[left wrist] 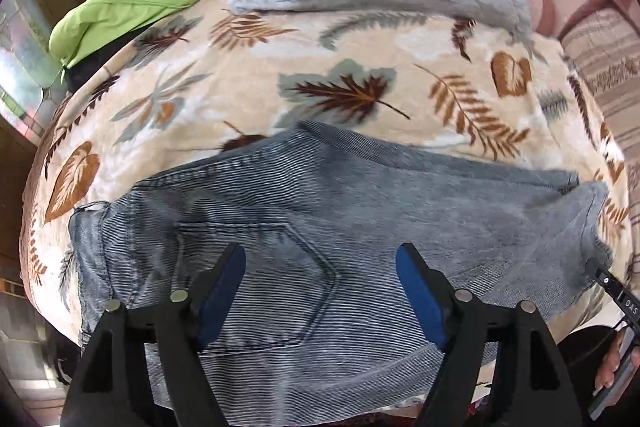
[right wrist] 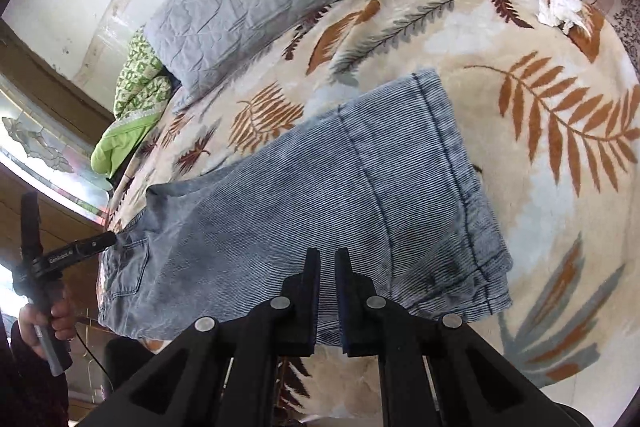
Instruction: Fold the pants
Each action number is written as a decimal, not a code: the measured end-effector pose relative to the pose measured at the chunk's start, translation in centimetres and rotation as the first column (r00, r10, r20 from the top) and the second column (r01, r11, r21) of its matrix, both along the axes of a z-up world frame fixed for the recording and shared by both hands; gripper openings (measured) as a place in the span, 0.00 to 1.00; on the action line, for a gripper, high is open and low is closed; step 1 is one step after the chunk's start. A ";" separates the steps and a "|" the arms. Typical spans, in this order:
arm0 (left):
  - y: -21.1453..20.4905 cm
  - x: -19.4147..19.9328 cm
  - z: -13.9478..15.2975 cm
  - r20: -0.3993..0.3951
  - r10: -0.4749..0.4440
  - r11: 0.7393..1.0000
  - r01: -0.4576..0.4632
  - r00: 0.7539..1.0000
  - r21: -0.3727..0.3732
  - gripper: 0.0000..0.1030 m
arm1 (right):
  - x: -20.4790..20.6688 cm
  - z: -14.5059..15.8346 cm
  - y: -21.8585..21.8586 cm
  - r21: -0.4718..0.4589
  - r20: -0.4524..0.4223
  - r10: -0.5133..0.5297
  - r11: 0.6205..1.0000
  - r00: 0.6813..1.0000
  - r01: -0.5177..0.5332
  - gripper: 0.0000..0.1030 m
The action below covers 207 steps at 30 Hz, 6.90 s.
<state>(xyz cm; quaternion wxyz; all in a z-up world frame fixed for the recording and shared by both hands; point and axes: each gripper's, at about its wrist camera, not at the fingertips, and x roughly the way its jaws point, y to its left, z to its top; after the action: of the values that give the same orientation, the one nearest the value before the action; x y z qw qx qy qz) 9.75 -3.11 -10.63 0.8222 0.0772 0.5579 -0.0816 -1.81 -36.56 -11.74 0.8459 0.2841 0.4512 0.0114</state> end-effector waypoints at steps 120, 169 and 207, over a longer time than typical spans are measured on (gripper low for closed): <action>10.7 -9.1 -4.5 0.163 -0.037 0.999 0.040 0.986 -0.013 1.00 | 15.2 3.6 19.8 -0.041 -0.065 0.394 0.917 0.917 -0.396 0.52; 12.9 -5.2 -7.6 0.227 -0.076 0.997 0.069 0.971 0.040 1.00 | 29.6 -0.3 31.6 -0.267 -0.200 0.485 0.809 0.852 -0.523 0.08; 6.7 -7.4 -6.7 0.110 -0.076 0.984 0.057 0.991 0.170 1.00 | 13.5 -0.6 7.5 -0.218 -0.095 0.108 0.968 0.990 -0.126 0.09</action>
<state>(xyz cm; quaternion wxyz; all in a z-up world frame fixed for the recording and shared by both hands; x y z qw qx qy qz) 2.37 3.64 -17.32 0.8407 0.1688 0.5113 -0.0577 11.74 -29.04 -12.39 0.8509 0.1603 0.5003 -0.0012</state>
